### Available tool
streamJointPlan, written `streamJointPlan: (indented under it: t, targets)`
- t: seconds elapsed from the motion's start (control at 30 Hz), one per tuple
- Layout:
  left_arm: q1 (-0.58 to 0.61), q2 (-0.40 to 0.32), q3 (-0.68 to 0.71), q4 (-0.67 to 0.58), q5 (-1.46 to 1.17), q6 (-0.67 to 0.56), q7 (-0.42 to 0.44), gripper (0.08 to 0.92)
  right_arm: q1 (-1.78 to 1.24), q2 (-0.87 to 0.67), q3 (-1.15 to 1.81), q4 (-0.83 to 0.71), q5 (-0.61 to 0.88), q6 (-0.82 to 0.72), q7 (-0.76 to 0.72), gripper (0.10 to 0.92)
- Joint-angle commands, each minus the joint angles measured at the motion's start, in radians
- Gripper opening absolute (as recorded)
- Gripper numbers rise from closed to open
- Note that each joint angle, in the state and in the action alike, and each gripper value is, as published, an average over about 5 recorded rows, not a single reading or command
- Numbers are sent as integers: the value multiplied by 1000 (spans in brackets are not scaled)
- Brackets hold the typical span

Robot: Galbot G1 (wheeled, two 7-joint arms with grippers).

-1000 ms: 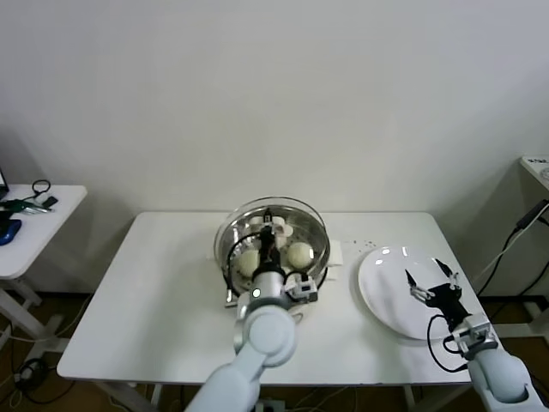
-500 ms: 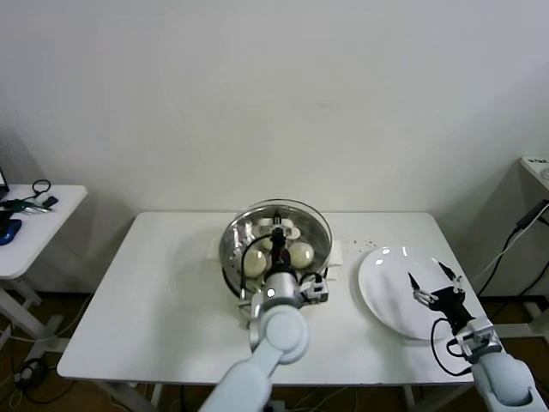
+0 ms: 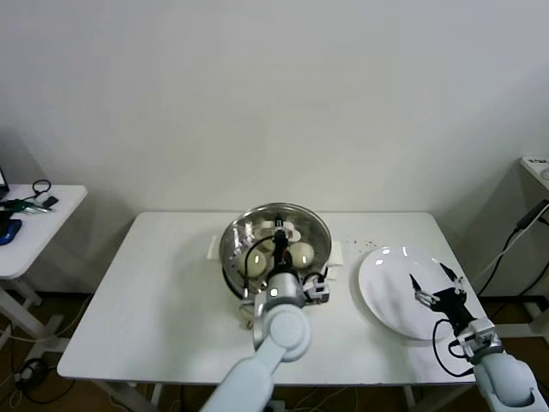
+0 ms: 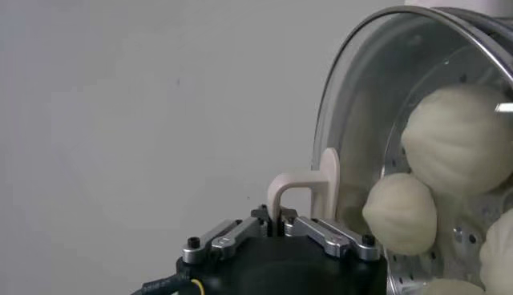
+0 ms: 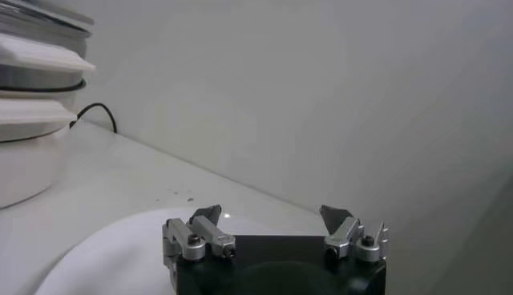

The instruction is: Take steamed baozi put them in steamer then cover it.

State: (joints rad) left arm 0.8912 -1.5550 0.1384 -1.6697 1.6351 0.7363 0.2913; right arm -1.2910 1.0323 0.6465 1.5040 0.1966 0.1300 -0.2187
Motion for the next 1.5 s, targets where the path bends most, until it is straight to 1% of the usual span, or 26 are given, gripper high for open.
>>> streamJointPlan:
  t: [0.03,0.5,0.8,0.9,1.23,1.5]
  targets:
    - [-1,6,1,12,1,49,4,150,-2,-2,4,-3,0,2,-2,823]
    - [11,3,3,25,-13,48,-2,150,-14,-1,8,-5,-2,8,-8,823]
    - [12,11,-12,8,-17,33,13,155,-14,-1,11,-4,-1,6,-12,823]
    - [12,29,-8,-16,-30,37,16,204,-14,-1,11,-3,0,2,-13,823]
    - [33,108,15,-151,-107,49,15,494,-19,-5,12,31,17,-73,-20,823]
    - [94,157,12,-267,-147,49,17,720,-17,-4,12,54,18,-123,-26,823]
